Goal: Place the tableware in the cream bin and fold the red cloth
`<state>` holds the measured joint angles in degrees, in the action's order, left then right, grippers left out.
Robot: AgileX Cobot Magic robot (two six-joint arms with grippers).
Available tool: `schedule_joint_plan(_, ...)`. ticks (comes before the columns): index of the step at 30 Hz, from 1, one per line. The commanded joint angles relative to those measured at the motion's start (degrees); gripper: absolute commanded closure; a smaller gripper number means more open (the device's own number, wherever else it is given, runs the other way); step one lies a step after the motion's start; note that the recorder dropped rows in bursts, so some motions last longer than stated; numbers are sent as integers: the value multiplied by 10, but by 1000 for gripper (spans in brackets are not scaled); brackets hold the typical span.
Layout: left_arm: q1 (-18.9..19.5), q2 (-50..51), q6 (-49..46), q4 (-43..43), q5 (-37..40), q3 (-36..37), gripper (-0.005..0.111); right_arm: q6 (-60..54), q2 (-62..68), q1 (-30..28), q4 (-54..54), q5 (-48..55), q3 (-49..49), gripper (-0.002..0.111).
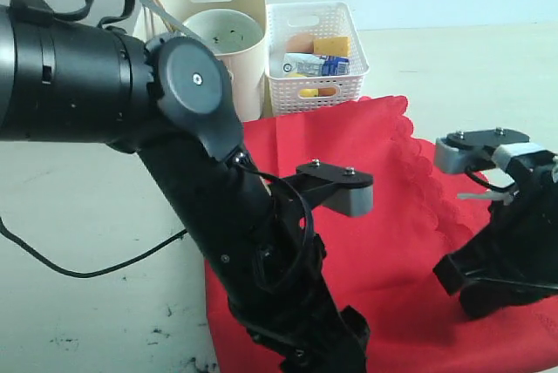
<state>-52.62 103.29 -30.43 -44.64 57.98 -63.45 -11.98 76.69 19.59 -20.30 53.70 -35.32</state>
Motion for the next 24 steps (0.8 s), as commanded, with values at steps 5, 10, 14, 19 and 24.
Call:
schedule_joint_plan(5, -13, 50, 38, 21, -44, 41, 31, 61, 47, 1, 65, -11, 29, 108)
schedule_joint_plan(10, -13, 67, 38, 18, -44, 58, 31, 89, 104, 1, 97, -36, 29, 108)
schedule_joint_plan(14, -13, 67, 38, 19, -34, 69, 31, 111, 149, 1, 118, -45, 29, 108)
schedule_joint_plan(19, -10, 67, 37, 26, -16, 90, 31, 147, 188, 1, 157, -46, 29, 108)
schedule_joint_plan(24, -10, 58, 12, 21, -15, 94, 31, 162, 172, 1, 164, -46, 15, 108)
